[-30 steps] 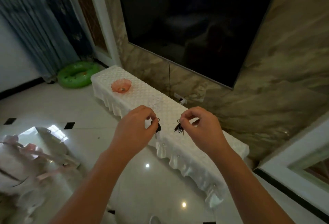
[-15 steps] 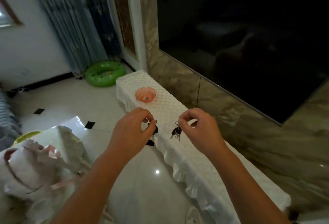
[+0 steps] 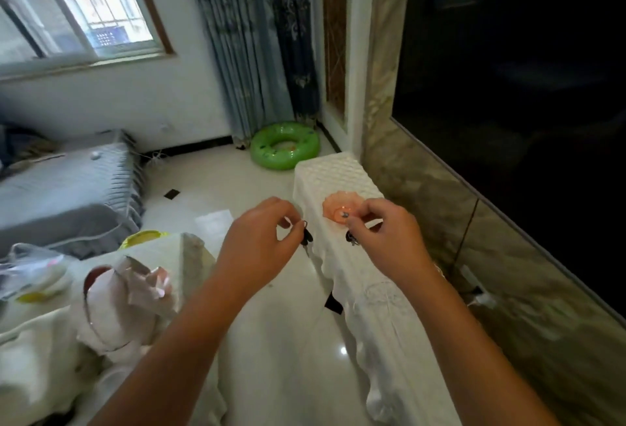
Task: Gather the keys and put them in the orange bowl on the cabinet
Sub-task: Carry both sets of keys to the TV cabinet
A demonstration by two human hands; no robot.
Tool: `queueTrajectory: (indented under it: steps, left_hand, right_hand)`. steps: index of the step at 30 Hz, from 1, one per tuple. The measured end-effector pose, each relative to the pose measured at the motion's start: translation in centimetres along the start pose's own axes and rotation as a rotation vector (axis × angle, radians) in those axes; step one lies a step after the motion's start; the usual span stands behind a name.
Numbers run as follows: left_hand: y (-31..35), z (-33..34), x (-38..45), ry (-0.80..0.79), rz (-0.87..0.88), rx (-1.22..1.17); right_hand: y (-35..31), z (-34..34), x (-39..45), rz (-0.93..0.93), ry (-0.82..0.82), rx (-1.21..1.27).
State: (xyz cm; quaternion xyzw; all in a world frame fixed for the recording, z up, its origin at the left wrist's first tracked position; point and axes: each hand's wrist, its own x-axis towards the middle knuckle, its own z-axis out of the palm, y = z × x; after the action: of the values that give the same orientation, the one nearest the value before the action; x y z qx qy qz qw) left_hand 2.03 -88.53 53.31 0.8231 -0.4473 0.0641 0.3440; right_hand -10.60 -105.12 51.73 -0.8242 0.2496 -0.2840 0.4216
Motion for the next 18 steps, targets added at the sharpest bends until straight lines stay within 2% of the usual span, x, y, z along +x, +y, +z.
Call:
queueTrajectory:
  steps: [8,18]
  left_hand:
    - [-5.7,0.4,4.6,0.003,-0.135,0.03]
    - [-19.3,0.5,14.6,0.04,-0.203,-0.059]
  right_hand:
    - [0.1,5.6,7.4,-0.028,-0.192,0.022]
    - [0.0,15.9,20.0,0.011,-0.202,-0.091]
